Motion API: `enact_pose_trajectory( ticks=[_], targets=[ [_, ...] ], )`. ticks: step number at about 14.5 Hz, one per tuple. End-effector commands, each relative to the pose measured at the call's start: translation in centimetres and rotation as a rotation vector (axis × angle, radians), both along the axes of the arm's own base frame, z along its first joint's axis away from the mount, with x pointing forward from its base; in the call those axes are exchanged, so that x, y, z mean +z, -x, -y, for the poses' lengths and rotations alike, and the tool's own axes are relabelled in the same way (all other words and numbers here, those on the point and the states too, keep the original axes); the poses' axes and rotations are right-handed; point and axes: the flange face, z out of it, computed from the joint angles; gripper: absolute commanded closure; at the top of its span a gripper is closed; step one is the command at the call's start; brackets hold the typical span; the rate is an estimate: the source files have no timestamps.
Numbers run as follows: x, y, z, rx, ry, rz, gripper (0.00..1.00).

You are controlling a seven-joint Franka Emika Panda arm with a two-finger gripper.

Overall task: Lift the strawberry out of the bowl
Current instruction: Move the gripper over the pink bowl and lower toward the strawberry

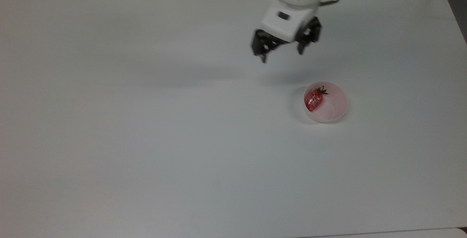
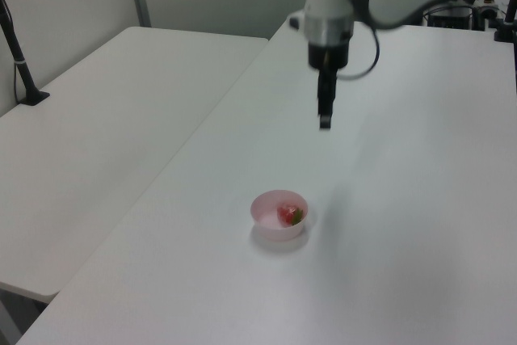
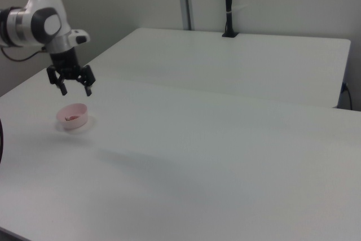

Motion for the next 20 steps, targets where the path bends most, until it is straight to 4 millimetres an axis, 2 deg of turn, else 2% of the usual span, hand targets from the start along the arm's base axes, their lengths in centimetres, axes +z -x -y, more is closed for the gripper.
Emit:
enact_pose_trajectory(
  ticks=[1,4,5,10,12,15,20],
  targets=[
    [-3.6,-1.9,-4.1,-0.04,-0.006,0.037,0.03],
    [-7.1,-2.8,-7.4,-0.027,-0.004,0.078,0.1],
    [-7.5,-2.8,-8.1,-0.035,-0.015,0.101,0.1],
    [-10.4,-2.4,-10.7,-0.044,-0.017,0.115,0.11],
    [-12.5,-2.3,-11.6,-0.043,-0.01,0.119,0.12],
    [-13.3,-2.5,-12.0,-0.051,-0.023,0.141,0.16],
    [-14.0,-1.7,-13.9,-0.041,-0.038,0.148,0.17]
  ],
)
